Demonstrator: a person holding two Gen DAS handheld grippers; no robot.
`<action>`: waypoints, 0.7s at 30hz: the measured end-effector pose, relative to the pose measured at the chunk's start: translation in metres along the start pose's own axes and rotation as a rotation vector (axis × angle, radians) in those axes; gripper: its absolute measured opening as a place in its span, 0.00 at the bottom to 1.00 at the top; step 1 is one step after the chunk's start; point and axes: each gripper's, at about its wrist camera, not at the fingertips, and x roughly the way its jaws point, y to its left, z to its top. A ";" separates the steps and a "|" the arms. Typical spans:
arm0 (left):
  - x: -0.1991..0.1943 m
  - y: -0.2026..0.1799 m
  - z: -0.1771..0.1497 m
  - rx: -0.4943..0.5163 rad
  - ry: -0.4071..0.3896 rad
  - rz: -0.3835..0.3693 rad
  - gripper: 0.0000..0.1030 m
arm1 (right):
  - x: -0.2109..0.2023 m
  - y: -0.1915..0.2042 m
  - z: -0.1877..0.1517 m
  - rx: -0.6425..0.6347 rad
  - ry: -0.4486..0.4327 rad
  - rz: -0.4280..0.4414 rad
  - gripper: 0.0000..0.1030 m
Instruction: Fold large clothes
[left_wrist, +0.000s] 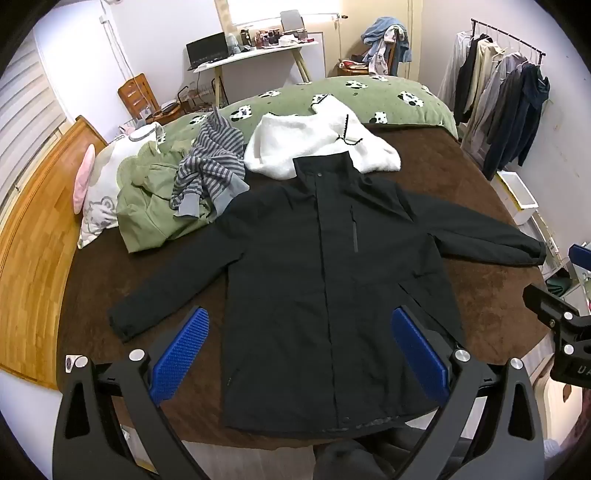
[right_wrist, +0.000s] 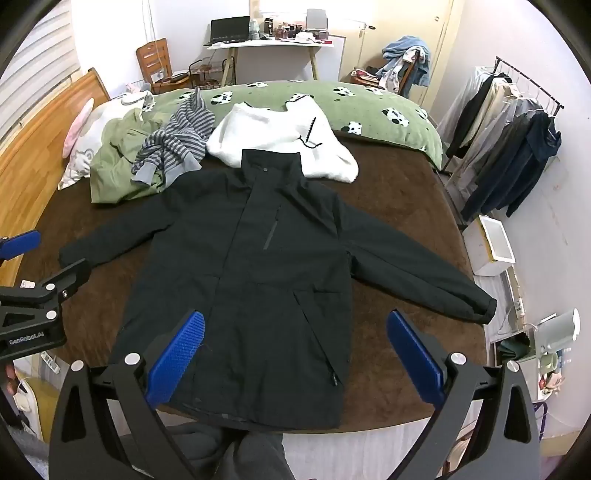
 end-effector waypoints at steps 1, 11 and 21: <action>0.000 0.000 0.000 0.000 0.000 0.000 0.94 | 0.000 -0.001 0.000 0.006 -0.010 0.007 0.95; -0.001 0.001 0.000 0.001 0.010 -0.004 0.94 | 0.001 0.000 0.000 0.001 -0.001 0.007 0.95; 0.005 -0.001 -0.004 0.001 0.016 -0.006 0.94 | 0.003 0.000 0.003 0.004 0.002 0.009 0.95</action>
